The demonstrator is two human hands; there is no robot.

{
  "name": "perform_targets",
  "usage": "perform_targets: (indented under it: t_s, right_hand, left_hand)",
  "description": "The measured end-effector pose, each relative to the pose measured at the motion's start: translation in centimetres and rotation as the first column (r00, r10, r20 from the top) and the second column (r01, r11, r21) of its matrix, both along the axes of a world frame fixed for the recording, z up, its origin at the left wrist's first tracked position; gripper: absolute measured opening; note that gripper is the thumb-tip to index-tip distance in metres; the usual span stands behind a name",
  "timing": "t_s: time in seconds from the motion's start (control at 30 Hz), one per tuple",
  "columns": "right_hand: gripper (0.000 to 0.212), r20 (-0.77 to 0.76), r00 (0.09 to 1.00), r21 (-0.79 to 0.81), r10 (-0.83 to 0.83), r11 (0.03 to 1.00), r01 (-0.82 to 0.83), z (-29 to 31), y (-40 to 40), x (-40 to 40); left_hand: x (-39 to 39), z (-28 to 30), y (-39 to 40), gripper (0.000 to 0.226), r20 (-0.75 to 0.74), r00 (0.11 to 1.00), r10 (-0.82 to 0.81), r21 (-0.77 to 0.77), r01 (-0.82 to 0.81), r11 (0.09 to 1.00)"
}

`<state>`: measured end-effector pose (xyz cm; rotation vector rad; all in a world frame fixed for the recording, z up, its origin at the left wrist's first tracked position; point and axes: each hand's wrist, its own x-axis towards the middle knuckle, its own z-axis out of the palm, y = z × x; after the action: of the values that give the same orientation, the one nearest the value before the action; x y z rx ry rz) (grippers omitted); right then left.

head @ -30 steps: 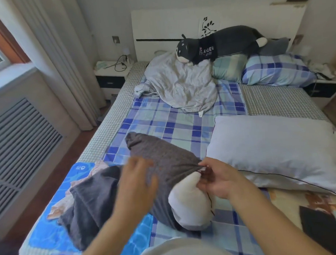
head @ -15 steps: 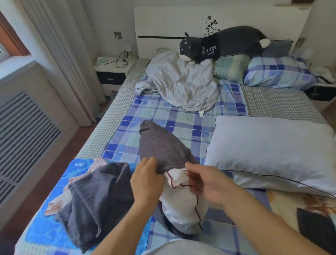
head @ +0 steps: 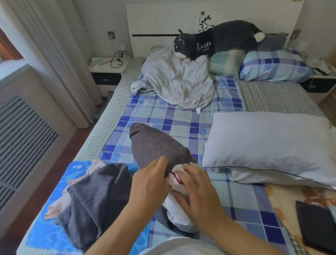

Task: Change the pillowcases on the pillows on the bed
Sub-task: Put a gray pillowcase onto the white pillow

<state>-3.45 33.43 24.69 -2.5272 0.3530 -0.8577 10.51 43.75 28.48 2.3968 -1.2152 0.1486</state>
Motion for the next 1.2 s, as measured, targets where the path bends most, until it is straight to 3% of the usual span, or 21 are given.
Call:
perform_targets:
  t_s: [0.07, 0.1, 0.13, 0.2, 0.27, 0.33, 0.43, 0.53, 0.6, 0.67, 0.73, 0.8, 0.83, 0.9, 0.97, 1.03, 1.1, 1.2]
  right_hand:
    - [0.035, -0.092, 0.996, -0.186, -0.008, 0.982, -0.009, -2.6, -1.3, 0.6]
    - [0.035, -0.140, 0.990, -0.183, -0.028, 0.983, 0.002, -3.7, -1.6, 1.0]
    - [0.036, -0.166, 0.985, -0.102, -0.041, 0.994, 0.024, -4.4, -1.4, 1.4]
    - [0.035, -0.101, 0.992, 0.286, -0.072, 0.953, 0.098, -2.9, -0.2, 2.4]
    - [0.023, -0.006, 0.990, 0.648, -0.142, 0.753, 0.112, -0.3, 0.4, 3.7]
    - [0.010, -0.008, 0.995, 0.730, -0.096, 0.679, 0.071, 1.2, 0.4, 4.5]
    - [0.010, -0.021, 0.999, 0.773, 0.045, 0.634, -0.013, 1.0, 0.9, 4.7]
    - [0.019, 0.010, 0.997, 0.826, 0.071, 0.562, -0.049, 0.5, 0.2, 4.2]
    - [0.018, -0.007, 1.000, 0.780, 0.031, 0.625, -0.013, 0.9, -1.3, 4.3]
    - [0.017, -0.116, 0.991, 0.625, 0.062, 0.780, 0.024, 1.6, -2.6, 4.8]
    - [0.015, -0.227, 0.971, 0.453, 0.070, 0.891, 0.042, 2.0, -2.9, 5.4]
    - [0.010, -0.221, 0.975, 0.382, -0.039, 0.916, 0.123, 2.5, -2.5, 6.0]
    - [0.018, -0.178, 0.979, 0.369, -0.096, 0.916, 0.157, 2.7, -2.1, 6.2]
    - [0.035, -0.058, 0.987, 0.394, -0.147, 0.906, 0.158, 3.1, -1.4, 6.8]
    - [0.046, 0.004, 0.983, 0.395, -0.184, 0.903, 0.167, 3.5, -1.1, 7.2]
    - [0.044, -0.004, 0.983, 0.332, -0.185, 0.927, 0.176, 4.1, -1.2, 7.2]
    - [0.039, 0.023, 0.994, 0.188, -0.105, 0.977, 0.099, 4.6, -0.9, 7.2]
    - [0.028, 0.085, 0.995, -0.124, 0.058, 0.991, -0.048, 4.0, 0.2, 7.1]
  left_hand:
    - [-0.5, 1.2, 0.0, 0.039, 0.028, 0.999, -0.022, -0.059, 0.024, 0.998]
    - [-0.8, 1.7, -0.1, 0.037, 0.037, 0.999, -0.014, -0.094, 0.018, 0.995]
    - [-1.2, 2.1, -0.1, 0.034, 0.042, 0.999, 0.002, -0.121, 0.003, 0.993]
    - [-1.9, 2.2, -0.2, 0.026, 0.036, 0.997, 0.064, -0.114, -0.060, 0.992]
    - [-1.4, 1.5, -0.4, 0.019, 0.029, 0.992, 0.120, -0.040, -0.119, 0.992]
    - [-1.0, 1.0, -0.2, 0.015, 0.065, 0.992, 0.104, -0.010, -0.103, 0.995]
    - [0.1, 0.6, -0.4, 0.009, 0.157, 0.987, 0.040, -0.041, -0.034, 0.999]
    - [1.4, 0.3, -0.6, 0.017, -0.040, 0.999, 0.026, -0.085, -0.030, 0.996]
    - [0.7, 0.0, 0.0, 0.025, -0.139, 0.989, 0.048, -0.168, -0.071, 0.983]
    - [-0.9, -0.3, 0.8, 0.031, -0.172, 0.983, 0.067, -0.290, -0.116, 0.950]
    - [-2.2, -0.7, 1.2, 0.028, -0.088, 0.995, 0.043, -0.381, -0.073, 0.922]
    - [-2.9, -1.2, 1.0, 0.017, 0.065, 0.998, 0.007, -0.413, 0.021, 0.910]
    - [-2.9, -1.3, 0.9, 0.012, 0.113, 0.994, -0.002, -0.418, 0.050, 0.907]
    - [-2.5, -1.5, 1.0, 0.011, 0.082, 0.996, 0.030, -0.424, 0.008, 0.906]
    - [-1.9, -2.0, 1.5, 0.026, -0.020, 0.994, 0.103, -0.391, -0.103, 0.915]
    - [-1.3, -2.5, 1.7, 0.039, 0.032, 0.983, 0.183, -0.294, -0.166, 0.941]
    - [-0.3, -2.5, 0.9, 0.036, 0.101, 0.958, 0.267, -0.222, -0.240, 0.945]
    - [2.2, -1.0, -1.2, 0.043, 0.021, 0.910, 0.414, -0.233, -0.399, 0.887]
